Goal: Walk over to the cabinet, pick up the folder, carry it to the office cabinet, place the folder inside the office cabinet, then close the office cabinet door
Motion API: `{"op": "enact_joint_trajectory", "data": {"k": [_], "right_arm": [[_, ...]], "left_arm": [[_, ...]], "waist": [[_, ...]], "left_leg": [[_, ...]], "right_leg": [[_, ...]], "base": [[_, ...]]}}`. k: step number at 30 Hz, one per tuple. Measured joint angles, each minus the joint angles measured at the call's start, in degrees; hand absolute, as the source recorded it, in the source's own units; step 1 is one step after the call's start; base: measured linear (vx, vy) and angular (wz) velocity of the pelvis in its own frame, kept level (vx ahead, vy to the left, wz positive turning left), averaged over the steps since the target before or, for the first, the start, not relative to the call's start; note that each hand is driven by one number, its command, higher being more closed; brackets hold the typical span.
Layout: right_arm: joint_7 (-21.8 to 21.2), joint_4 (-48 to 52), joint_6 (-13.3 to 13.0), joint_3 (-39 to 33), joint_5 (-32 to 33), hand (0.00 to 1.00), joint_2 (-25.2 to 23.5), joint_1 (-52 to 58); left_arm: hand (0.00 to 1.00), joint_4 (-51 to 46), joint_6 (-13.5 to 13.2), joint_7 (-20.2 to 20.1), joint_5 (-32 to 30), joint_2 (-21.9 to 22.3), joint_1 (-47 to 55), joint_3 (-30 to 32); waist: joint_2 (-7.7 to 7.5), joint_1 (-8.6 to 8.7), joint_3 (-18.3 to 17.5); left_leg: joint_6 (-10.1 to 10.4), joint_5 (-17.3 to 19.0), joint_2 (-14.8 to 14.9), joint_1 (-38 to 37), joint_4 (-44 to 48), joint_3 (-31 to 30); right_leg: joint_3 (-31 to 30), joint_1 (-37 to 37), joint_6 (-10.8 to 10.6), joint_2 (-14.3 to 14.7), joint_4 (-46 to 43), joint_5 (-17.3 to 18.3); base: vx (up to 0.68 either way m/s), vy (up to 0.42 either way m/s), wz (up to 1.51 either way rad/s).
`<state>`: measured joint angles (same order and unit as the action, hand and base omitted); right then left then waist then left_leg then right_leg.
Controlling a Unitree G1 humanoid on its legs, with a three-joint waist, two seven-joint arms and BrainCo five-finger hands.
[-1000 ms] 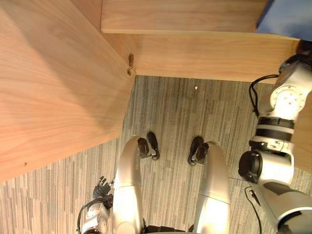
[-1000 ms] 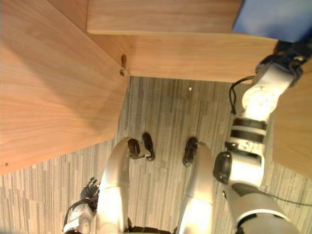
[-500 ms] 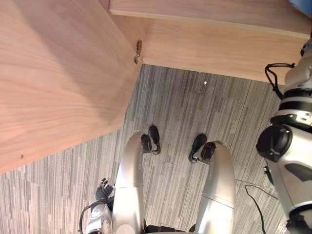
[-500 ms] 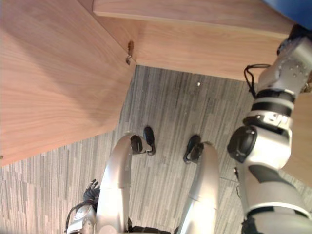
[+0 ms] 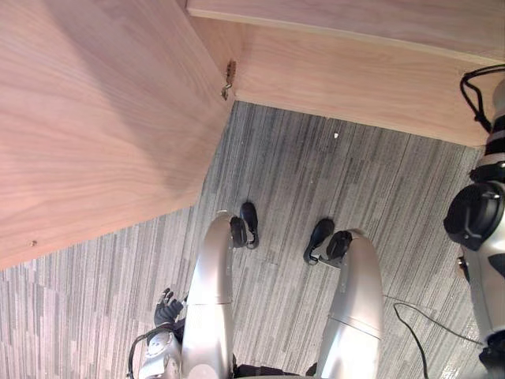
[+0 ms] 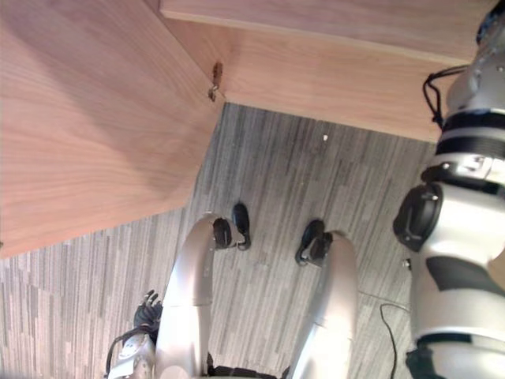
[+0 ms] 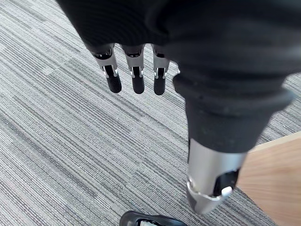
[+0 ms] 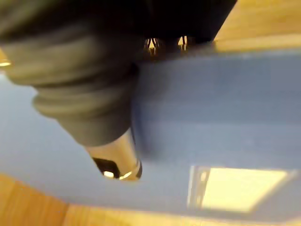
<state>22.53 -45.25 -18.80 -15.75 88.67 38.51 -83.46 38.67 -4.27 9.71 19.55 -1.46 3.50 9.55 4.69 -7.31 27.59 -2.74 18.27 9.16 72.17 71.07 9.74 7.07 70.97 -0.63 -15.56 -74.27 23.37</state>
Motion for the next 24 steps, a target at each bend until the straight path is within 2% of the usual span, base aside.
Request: {"op": "enact_joint_trajectory", "data": {"k": [7, 14, 17, 22, 24], "right_arm": [[-2.10, -0.72, 0.78, 1.32, 0.15, 0.00, 0.77, -0.33], [-5.13, -2.03, 1.49, 1.30, 0.18, 0.00, 0.78, 1.46], [-6.30, -2.18, 2.91, 1.28, 0.17, 0.00, 0.78, 4.28], [-7.43, -4.11, 7.16, 1.36, -2.48, 0.00, 0.41, 10.17], [-7.65, -4.10, 7.61, 1.29, -3.00, 0.00, -0.77, 12.47]], "left_arm": [[0.00, -0.02, -0.01, -0.11, 0.25, -0.01, 0.02, 0.01], [0.00, 0.12, 0.28, -0.01, 0.57, 0.01, 0.39, 1.01], [0.00, 0.00, 0.29, -0.23, 0.56, -0.16, 1.24, 1.27], [0.00, 0.08, 0.34, -1.15, 0.60, -0.21, 2.45, 2.54], [0.00, 0.01, 0.32, -1.57, 0.78, -0.18, 2.50, 2.56]], "waist": [[0.02, 0.10, -0.18], [0.01, 0.01, -0.95], [0.02, -0.02, -1.99], [0.02, 0.00, -2.88], [-0.01, 0.32, -3.07]], "left_leg": [[0.12, -0.43, 0.00, -0.58, -0.25, -0.13], [0.67, -0.83, 0.02, -5.45, -3.47, -0.54], [0.83, -0.94, -0.04, -7.75, -5.14, -0.51], [1.60, -1.68, 0.07, -14.56, -10.46, -0.50], [1.67, -2.64, 0.05, -18.06, -13.77, 0.04]], "right_leg": [[0.22, -0.55, 0.08, -0.02, 0.03, 0.00], [1.73, -6.10, 0.34, 0.38, 3.62, -0.19], [2.30, -8.68, 0.44, 0.52, 5.47, -0.29], [3.82, -15.95, 0.39, 1.53, 11.40, -1.36], [4.59, -19.47, 0.42, 1.74, 14.77, -2.46]], "base": [[0.00, 0.000, 0.00], [0.02, 0.006, 0.00], [0.07, 0.017, 0.01], [0.06, 0.010, -0.03], [0.06, 0.011, -0.02]]}}
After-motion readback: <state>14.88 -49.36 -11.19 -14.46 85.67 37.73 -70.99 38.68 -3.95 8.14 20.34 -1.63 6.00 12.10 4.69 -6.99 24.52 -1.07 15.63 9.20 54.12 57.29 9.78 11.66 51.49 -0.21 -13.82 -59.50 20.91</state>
